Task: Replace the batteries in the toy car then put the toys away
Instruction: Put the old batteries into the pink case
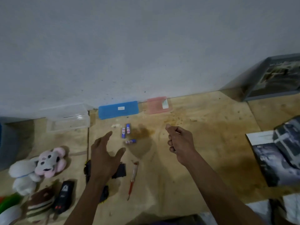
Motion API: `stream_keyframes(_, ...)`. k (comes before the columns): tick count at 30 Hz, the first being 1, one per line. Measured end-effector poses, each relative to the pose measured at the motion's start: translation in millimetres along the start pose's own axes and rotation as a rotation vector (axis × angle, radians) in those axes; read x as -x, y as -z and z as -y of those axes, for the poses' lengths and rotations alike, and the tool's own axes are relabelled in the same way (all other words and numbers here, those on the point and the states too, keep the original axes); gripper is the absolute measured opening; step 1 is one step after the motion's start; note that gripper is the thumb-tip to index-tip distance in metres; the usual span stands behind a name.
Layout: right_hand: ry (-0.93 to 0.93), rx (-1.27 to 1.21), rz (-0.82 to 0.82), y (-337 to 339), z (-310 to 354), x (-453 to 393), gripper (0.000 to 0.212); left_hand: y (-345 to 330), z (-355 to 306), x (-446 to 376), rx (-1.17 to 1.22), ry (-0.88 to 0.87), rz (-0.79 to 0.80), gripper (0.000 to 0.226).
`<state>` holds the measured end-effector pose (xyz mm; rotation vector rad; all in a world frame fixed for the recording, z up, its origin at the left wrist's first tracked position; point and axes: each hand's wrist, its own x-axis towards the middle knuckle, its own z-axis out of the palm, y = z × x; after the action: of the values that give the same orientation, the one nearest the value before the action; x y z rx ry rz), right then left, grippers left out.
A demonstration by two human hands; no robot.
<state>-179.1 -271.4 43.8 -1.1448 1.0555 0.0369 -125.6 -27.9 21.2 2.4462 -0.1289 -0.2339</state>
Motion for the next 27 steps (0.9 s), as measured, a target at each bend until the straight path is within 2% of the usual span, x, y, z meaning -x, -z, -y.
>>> stream_keyframes(4, -0.001, 0.092, -0.021, 12.6, 13.5, -55.8, 0.018, -48.3, -51.8, -32.8, -0.015, -0.076, 0.003, 0.057)
stream_keyframes(9, -0.044, 0.182, -0.036, -5.5, 12.9, -106.5, 0.015, -107.0, -82.0, -85.8, -0.139, -0.180, 0.090, 0.051)
stream_keyframes(13, -0.109, 0.110, -0.061, -29.4, 9.7, -128.9, 0.016, -138.5, -91.5, -122.5, -0.224, -0.198, 0.122, 0.054)
stream_keyframes(19, -0.184, -0.015, -0.152, -47.2, 4.1, -152.5, 0.023, -155.4, -83.1, -148.1, -0.402, -0.256, 0.132, 0.041)
stream_keyframes(27, -0.185, -0.102, -0.125, -44.2, -3.4, -151.7, 0.026, -165.5, -79.7, -149.3, -0.356, -0.307, 0.112, 0.042)
